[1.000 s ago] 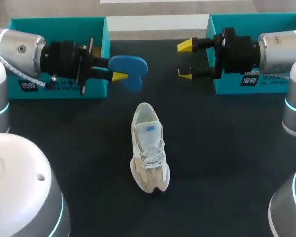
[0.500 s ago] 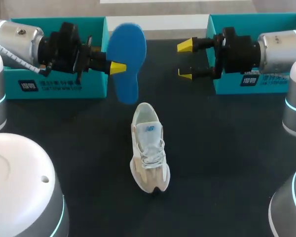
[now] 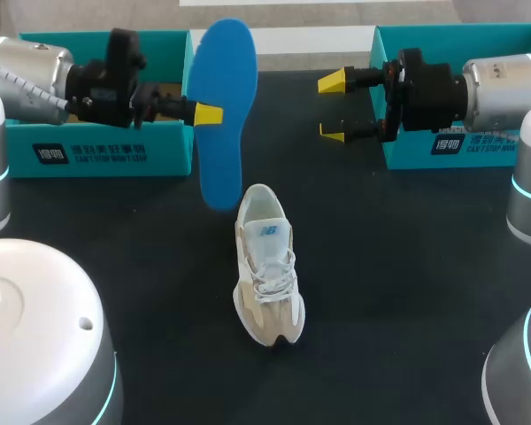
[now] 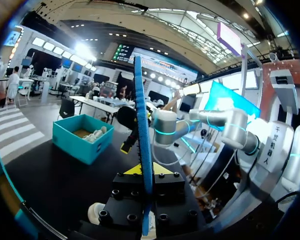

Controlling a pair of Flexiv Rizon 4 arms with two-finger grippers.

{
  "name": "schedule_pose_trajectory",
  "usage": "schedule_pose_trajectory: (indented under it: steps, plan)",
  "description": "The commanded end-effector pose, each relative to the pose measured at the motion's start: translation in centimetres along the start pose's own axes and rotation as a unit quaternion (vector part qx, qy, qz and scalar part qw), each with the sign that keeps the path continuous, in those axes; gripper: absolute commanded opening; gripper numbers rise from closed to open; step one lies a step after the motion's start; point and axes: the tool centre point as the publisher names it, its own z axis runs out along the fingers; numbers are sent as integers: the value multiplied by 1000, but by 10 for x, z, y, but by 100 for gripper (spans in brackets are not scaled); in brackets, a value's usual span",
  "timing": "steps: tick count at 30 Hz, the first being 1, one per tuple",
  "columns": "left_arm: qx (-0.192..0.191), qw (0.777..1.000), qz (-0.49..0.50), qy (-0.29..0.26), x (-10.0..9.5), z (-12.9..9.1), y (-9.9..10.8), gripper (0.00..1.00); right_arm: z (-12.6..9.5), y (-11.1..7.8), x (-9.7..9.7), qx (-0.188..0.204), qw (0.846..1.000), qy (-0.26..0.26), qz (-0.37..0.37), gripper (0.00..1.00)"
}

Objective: Take the shoe out of the shoebox, open the shoe tongue, remove and reinsert the insole, then place the shoe into the shoebox

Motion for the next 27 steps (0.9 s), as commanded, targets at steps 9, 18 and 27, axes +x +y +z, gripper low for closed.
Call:
schedule_pose_trajectory:
  steps: [9,18,27]
  plan:
    - [-1,995,-101,7,-6,2,0,0,1,0,0,-1,1000,0,0,100]
    - [26,986,-159,34,-10,7,10,0,1,0,0,-1,1000,0,0,100]
    - [58,956,-283,45,-28,13,16,0,1,0,0,-1,1000,0,0,100]
